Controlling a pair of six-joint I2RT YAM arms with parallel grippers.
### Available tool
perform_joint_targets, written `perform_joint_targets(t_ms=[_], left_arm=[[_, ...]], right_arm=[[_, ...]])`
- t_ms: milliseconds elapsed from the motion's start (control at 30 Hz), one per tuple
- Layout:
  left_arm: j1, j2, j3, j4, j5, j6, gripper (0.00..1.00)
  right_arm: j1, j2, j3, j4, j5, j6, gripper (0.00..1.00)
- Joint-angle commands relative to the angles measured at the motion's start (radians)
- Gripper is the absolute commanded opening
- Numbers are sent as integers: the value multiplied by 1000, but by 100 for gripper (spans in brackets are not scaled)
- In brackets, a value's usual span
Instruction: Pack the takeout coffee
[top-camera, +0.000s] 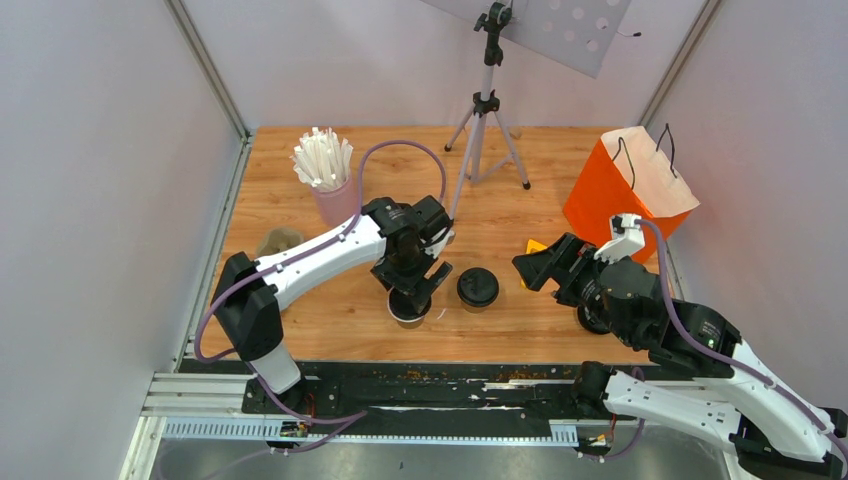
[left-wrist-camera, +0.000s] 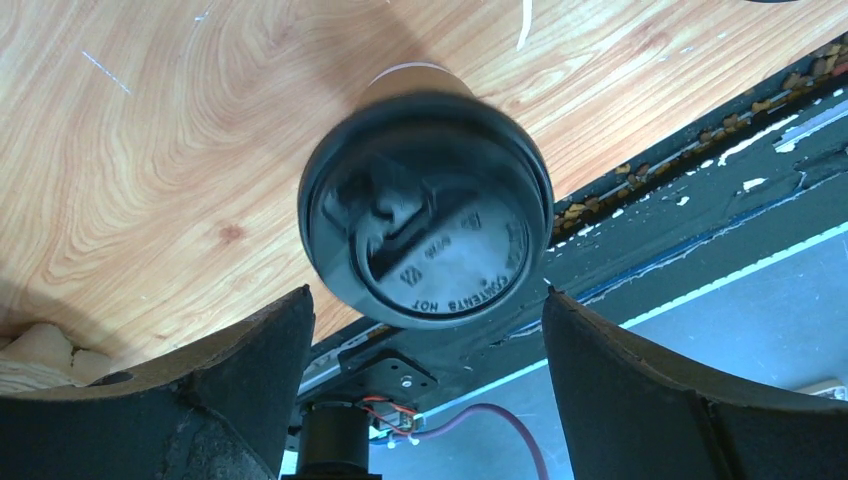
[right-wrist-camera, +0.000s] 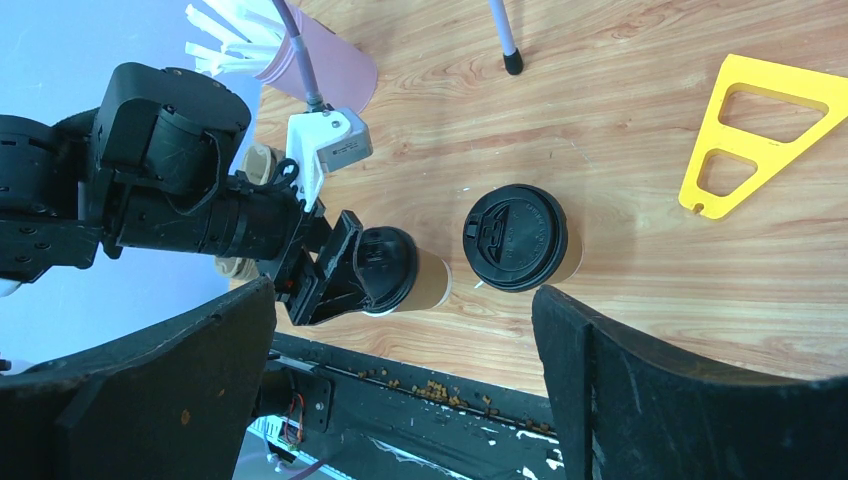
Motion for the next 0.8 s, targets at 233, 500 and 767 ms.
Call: perform_joint_targets(t_ms=[233,500,767], left_arm=[[-6,0,21,11,10,14,91],[-4,-97,69,44,-97,-56,89],[104,-374,-161,299,-74,-222,86]], right_arm=[[-1,-21,-3,4,20,1,100],[-2,-14,-33,93,-84,-69,100],[-2,35,-169,303,-229,-189,87]])
